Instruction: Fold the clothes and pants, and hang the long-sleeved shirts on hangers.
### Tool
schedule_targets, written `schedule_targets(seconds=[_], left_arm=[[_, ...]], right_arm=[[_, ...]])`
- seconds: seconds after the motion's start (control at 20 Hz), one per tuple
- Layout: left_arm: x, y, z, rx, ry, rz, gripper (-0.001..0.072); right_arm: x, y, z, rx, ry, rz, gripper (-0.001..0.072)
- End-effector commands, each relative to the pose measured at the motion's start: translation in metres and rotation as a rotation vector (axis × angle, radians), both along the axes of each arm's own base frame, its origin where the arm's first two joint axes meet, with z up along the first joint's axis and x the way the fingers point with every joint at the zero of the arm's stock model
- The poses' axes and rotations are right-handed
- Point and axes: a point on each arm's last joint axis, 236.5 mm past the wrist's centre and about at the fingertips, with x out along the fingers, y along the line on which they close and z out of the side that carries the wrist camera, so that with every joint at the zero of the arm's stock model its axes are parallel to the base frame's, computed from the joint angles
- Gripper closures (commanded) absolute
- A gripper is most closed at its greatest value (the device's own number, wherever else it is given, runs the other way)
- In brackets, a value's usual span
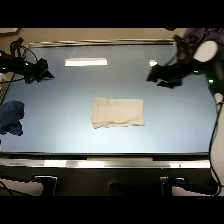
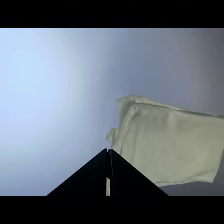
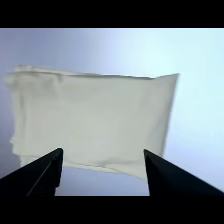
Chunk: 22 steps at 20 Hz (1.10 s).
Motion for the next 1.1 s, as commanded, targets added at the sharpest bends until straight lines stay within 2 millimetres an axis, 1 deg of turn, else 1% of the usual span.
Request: schedule_targets(seconds=[0.0,0.1,0.15,0.25,0.35,0.4,0.45,0.5,0.6,0.7,0.8,0.85,0.95,1.0,1.05], left_arm=[[0.000,0.000,0.000,0.000,0.000,0.001,0.0690],[0.000,0.000,0.000,0.000,0.000,0.000,0.0689],[0.000,0.000,0.000,0.000,0.000,0.000,0.0689],[0.000,0.000,0.000,0.000,0.000,0.000,0.0689],[0.000,0.000,0.000,-0.001,0.000,0.000,0.0689],[0.000,0.000,0.000,-0.001,0.000,0.000,0.0689],[-0.001,0.000,0.000,-0.001,0.003,-0.001,0.0689],[-0.001,-0.001,0.000,-0.001,0.003,-0.003,0.0689],[-0.001,-0.002,0.000,-0.001,0.002,-0.005,0.0689],[-0.001,-0.002,0.000,-0.001,0.002,-0.005,0.0689],[-0.001,-0.002,0.000,-0.001,0.002,-0.005,0.0689],[-0.001,-0.002,0.000,-0.001,0.002,-0.005,0.0689],[0.000,-0.002,0.000,0.000,0.001,-0.005,0.0689],[0.000,-0.002,0.000,0.000,-0.001,-0.004,0.0689],[0.000,-0.002,0.000,0.000,0.000,-0.004,0.0689]], right_arm=[[-0.023,-0.073,-0.044,0.136,0.110,-0.060,0.0125],[-0.031,-0.065,-0.078,0.338,0.145,-0.091,0.0126],[-0.035,-0.060,-0.097,0.381,0.161,-0.106,0.0126],[-0.043,-0.047,-0.139,0.410,0.199,-0.124,0.0127],[-0.046,-0.025,-0.171,0.447,0.224,-0.119,0.0128],[-0.047,-0.015,-0.182,0.459,0.242,-0.112,0.0134],[-0.047,-0.004,-0.193,0.458,0.259,-0.095,0.0170],[-0.045,0.006,-0.202,0.456,0.263,-0.080,0.0177],[-0.040,0.018,-0.218,0.434,0.263,-0.080,0.0177],[-0.034,0.029,-0.228,0.423,0.256,-0.085,0.0177],[-0.027,0.041,-0.231,0.429,0.233,-0.085,0.0182],[-0.023,0.046,-0.229,0.436,0.217,-0.092,0.0209],[-0.018,0.057,-0.226,0.451,0.197,-0.091,0.0342],[-0.018,0.062,-0.223,0.459,0.193,-0.082,0.0443],[-0.019,0.066,-0.218,0.469,0.194,-0.057,0.0637]])
